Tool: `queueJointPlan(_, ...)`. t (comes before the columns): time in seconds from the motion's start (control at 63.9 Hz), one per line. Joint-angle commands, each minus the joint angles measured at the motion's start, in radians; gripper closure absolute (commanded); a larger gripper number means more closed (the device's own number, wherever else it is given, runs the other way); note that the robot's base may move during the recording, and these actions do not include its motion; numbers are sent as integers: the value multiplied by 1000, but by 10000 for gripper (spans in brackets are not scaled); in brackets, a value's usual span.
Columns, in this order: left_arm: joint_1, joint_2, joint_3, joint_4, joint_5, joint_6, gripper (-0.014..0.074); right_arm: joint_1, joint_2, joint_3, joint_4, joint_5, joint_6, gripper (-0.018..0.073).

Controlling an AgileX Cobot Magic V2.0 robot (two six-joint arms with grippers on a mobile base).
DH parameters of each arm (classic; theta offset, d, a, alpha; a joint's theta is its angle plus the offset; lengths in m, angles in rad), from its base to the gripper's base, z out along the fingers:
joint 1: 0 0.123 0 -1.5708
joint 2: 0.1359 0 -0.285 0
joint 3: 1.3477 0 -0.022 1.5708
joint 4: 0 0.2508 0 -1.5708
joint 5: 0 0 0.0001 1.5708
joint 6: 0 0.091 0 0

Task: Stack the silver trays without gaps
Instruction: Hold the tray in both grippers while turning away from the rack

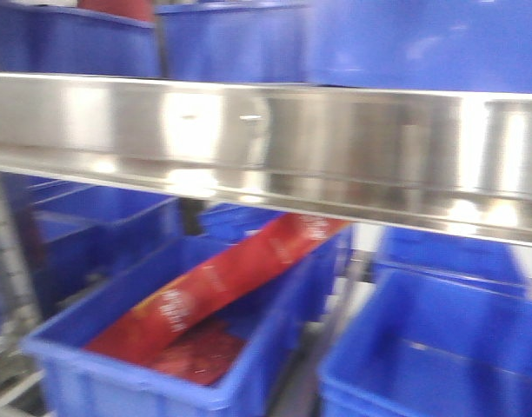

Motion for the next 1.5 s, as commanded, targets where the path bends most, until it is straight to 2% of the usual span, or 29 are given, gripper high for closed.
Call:
queueJointPlan(0.0,-17,-3,-8,-20,-102,15,613,17,-3,-12,-7,-134,-9,626)
queueJointPlan(1.488,-17,-3,-8,-20,-102,15,613,17,-3,-12,-7,-134,-9,626)
